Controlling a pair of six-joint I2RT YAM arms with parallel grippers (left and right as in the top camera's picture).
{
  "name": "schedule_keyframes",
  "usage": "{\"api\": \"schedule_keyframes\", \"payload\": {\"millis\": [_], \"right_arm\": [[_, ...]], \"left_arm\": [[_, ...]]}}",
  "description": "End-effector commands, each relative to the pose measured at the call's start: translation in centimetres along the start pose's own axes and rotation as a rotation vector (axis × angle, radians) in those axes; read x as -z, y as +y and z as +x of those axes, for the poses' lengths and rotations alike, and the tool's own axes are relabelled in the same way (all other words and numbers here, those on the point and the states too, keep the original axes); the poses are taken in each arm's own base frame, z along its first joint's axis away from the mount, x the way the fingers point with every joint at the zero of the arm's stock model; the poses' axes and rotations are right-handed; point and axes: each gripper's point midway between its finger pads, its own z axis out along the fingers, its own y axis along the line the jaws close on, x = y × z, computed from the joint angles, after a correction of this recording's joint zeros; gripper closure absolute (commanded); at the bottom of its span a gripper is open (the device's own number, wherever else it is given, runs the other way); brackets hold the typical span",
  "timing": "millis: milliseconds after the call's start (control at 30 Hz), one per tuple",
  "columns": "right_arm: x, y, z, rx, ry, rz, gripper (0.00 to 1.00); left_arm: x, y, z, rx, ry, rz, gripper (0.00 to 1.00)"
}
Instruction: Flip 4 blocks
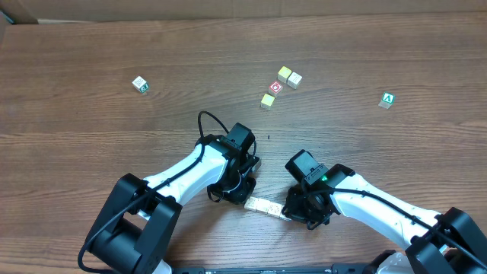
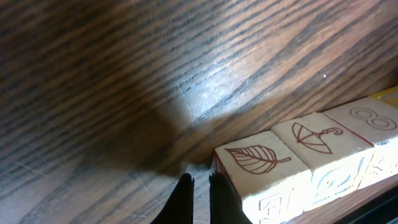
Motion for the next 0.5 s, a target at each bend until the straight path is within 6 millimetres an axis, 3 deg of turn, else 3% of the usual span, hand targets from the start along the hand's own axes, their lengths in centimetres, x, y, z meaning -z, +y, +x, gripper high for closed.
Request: {"api": "schedule_keyframes", "payload": {"millis": [0,467], "right_arm": [[-0.1,0.2,0.4,0.001,0.019,-0.016,0.96],[-0.1,0.8,0.7,-0.085,0.039,-0.042,0.96]], "left_arm": [[-0.4,-0.4,0.0,-0.022,0.002,0.006,0.96],[-0.4,-0.5,-1.2,-0.035,-0.047,0.01,0.96]]}}
